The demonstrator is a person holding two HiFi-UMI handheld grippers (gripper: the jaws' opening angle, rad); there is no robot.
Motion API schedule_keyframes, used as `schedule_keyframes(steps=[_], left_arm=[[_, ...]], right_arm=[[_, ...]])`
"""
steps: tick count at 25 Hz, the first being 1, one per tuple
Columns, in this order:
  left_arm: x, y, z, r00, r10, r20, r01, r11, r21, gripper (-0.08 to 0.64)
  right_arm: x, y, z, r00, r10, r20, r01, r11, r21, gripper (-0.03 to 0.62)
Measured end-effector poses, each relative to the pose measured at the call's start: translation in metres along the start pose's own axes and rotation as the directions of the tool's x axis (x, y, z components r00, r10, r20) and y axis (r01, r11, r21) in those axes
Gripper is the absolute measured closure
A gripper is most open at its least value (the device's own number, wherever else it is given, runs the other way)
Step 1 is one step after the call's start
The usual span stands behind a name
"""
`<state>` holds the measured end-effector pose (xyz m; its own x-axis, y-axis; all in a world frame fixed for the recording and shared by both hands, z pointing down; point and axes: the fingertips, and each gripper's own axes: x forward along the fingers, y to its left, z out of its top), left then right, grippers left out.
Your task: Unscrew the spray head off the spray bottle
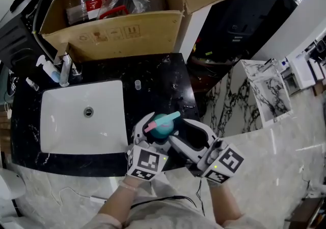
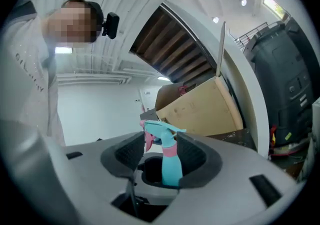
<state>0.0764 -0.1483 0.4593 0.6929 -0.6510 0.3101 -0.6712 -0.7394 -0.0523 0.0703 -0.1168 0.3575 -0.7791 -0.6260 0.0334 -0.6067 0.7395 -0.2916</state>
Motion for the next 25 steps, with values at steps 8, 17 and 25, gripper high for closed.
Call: schedule_keyframes(steps=[8,17,25], left_arm=[[-0.004,0.008,-0.003,1.0,0.021,0.009,-0.021,1.0,-0.013,0.193],[-0.004,0.008,-0.003,1.0,0.014,0.004,-0.014,1.0,-0.011,0.193],[-0.005,0.009,-0.002,1.0,0.005,0.022,-0.004,1.0,-0.016,0.193]], right_arm=[[0.024,0.007,0.006,0.994,0.052,-0.096,-0.042,0.994,0.103,0.316],[0.037,0.026,0.0,0.973,0.139,-0.182,-0.157,0.984,-0.085,0.166],[0.021,0.004,-0.003,0.987,-0.007,-0.162,-0.018,0.988,-0.151,0.312]])
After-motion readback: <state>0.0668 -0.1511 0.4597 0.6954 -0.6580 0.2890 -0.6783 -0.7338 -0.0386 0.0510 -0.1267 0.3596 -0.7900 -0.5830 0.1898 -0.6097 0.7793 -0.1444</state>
